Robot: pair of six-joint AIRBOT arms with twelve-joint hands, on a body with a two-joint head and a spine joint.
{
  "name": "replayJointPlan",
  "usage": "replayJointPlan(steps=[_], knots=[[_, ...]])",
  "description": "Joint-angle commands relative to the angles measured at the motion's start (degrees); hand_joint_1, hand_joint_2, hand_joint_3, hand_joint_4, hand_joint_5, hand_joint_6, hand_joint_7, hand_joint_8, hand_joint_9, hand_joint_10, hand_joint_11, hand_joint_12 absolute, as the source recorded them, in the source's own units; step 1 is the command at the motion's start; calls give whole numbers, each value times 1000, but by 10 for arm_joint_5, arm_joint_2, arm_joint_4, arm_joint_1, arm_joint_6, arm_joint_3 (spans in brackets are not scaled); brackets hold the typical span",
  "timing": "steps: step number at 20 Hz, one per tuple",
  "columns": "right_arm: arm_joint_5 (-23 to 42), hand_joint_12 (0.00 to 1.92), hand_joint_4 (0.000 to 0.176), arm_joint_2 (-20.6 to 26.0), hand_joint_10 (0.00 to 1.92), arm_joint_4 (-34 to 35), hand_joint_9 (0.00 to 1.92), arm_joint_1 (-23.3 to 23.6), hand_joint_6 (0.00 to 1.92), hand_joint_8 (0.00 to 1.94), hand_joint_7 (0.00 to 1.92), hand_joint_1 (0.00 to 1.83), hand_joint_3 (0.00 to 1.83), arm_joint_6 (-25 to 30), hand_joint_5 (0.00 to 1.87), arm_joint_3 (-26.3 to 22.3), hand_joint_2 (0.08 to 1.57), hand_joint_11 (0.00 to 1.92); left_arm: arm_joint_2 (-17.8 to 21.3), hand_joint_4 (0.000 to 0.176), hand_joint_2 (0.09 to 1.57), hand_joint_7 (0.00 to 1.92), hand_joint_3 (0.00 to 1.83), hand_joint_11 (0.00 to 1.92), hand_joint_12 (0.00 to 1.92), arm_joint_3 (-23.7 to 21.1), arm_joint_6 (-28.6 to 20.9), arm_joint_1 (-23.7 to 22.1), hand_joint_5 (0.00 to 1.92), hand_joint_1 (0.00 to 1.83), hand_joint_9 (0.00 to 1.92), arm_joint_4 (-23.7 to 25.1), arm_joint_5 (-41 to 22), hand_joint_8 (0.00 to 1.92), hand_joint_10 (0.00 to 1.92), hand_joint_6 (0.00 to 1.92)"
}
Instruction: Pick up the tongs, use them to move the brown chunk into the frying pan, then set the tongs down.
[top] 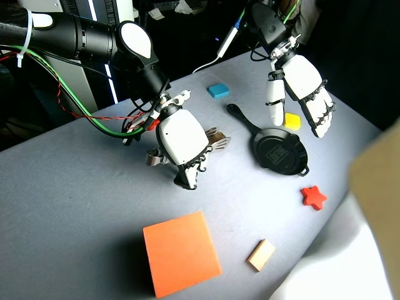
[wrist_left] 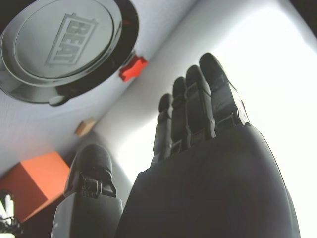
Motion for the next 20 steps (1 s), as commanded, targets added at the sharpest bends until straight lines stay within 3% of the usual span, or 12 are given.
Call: replayJointPlan(steps=[1,7,8,9,11,12,13,20], knots=[[-8,1535,0,3,618,-43,880,2,1149,77,1169,1125,0,-3,881,0,1172,418,7,38,1293,176,1,0,520,4,-1,1,97,0,172,32,-48,4,6,2],[-8,1498,0,9,513,-43,992,2,1141,42,1247,1126,0,-4,888,0,1171,488,7,33,1291,173,0,0,541,3,-2,0,107,0,176,32,-48,6,7,7],[-8,1495,0,10,481,-43,1035,2,1087,647,1075,1214,0,-4,985,0,1122,518,7,35,1296,172,2,0,539,3,-2,-1,103,0,172,32,-48,5,5,5],[-8,1498,0,11,486,-43,1052,2,1118,833,1013,1223,2,-5,974,0,1122,543,7,37,1293,175,0,0,550,3,-2,-1,113,6,178,32,-48,4,5,6],[-7,1488,0,14,518,-43,1069,4,1149,921,992,1218,2,-5,938,0,1132,574,7,30,1296,168,1,0,521,3,-2,-1,116,10,164,32,-48,1,2,4],[-7,1488,0,14,1100,-43,900,5,1125,836,1032,1341,0,-5,932,-1,1122,588,7,29,1297,167,1,0,496,4,-2,-1,114,1,160,32,-48,0,1,2],[-7,1524,0,15,1231,-43,864,6,1137,841,1032,1364,1,-6,914,-1,1122,588,7,29,1295,172,0,0,528,4,-2,-1,120,1,161,32,-48,2,1,3],[-7,1580,0,19,1295,-43,856,7,1171,893,1005,1368,2,-11,871,-5,1133,550,7,35,1292,169,0,0,498,3,-2,-1,109,3,153,32,-48,3,1,4]])
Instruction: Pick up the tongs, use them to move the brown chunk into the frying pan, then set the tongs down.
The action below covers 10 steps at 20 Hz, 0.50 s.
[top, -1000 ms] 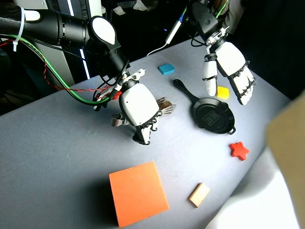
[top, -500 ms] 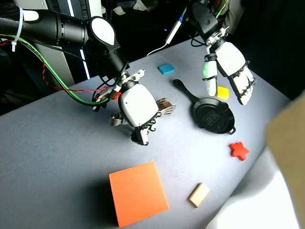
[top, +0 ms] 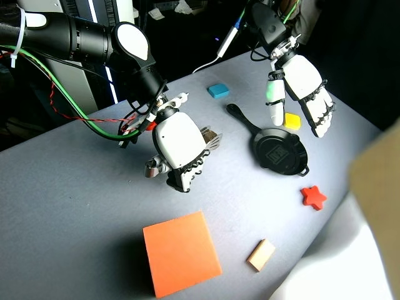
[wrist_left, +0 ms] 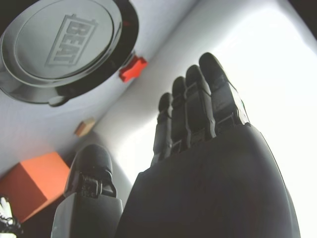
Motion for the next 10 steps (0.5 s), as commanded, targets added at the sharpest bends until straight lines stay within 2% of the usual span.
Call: replayJointPlan(steps=[1,5,10], knots=[[-10,1580,0,5,1295,-44,856,8,1171,893,1005,1368,2,-4,871,-3,1133,550,7,35,1292,169,0,0,498,3,-1,-2,109,3,153,31,-48,3,1,4],[-6,1560,0,8,1267,-44,877,12,1140,864,1020,1372,0,-8,896,-3,1124,581,7,35,1292,189,0,0,543,4,-1,-4,129,12,174,31,-48,5,5,5],[-1,1565,0,16,1292,-48,861,33,1181,910,985,1368,2,-4,872,-2,1135,559,7,34,1294,162,0,0,458,4,-1,-3,104,24,148,31,-48,0,0,0]])
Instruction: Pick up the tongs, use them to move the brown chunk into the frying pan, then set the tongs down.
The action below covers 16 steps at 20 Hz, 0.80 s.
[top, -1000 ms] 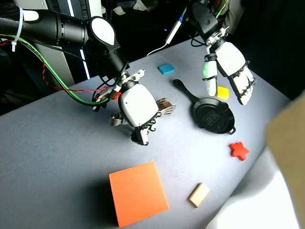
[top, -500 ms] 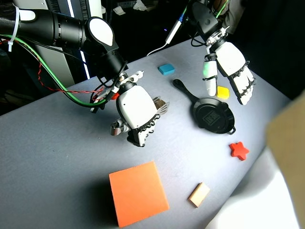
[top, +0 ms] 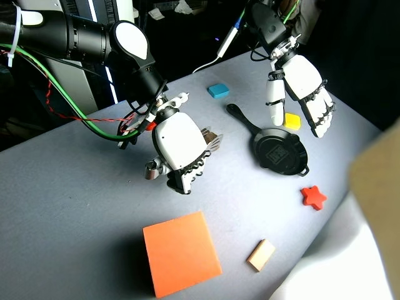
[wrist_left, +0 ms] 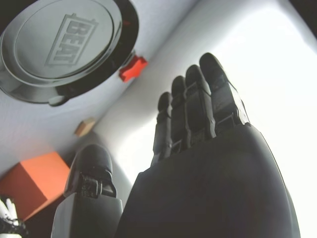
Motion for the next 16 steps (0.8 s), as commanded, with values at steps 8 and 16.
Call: replayJointPlan(steps=[8,16], knots=[[-1,1580,0,4,1308,-48,851,6,1175,934,976,1367,3,1,871,-2,1138,559,7,23,1297,169,1,0,466,7,0,1,127,48,152,31,-48,1,1,1],[-25,1562,0,1,1255,-48,879,14,1120,870,1021,1373,0,51,915,11,1120,594,7,31,1294,162,0,0,487,8,0,3,111,20,149,31,-48,1,0,1]])
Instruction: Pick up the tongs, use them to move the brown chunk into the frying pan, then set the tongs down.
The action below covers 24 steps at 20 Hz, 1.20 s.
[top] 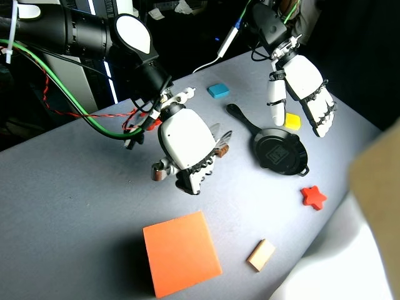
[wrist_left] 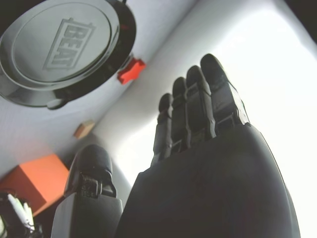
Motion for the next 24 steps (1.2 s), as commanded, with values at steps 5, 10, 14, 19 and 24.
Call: replayJointPlan(steps=[5,10,14,19,24], knots=[[-19,1563,0,7,1285,-41,848,-4,1196,909,984,1367,1,5,879,0,1136,561,7,32,1296,162,1,0,490,3,0,-3,109,19,154,32,-49,1,3,0],[-19,1580,0,6,752,-37,825,-17,1257,363,1029,1102,2,2,803,0,1207,447,7,31,1294,160,0,0,477,1,0,-3,105,15,148,32,-49,1,1,3],[-15,1585,0,7,754,-28,801,-17,1287,331,1012,1095,3,-6,779,-1,1220,414,7,28,1296,173,1,0,516,-2,0,-6,129,10,159,32,-49,3,3,6],[-13,1670,0,12,876,-23,686,1,1371,306,983,1072,0,-13,715,-16,1255,305,7,29,1287,189,0,0,541,-1,0,-6,138,27,181,32,-49,1,3,0],[-11,1601,0,17,803,-23,649,-9,458,233,962,1026,0,-15,749,-25,1173,279,7,24,1291,188,0,0,519,1,0,-4,145,14,177,32,-49,2,1,3]])
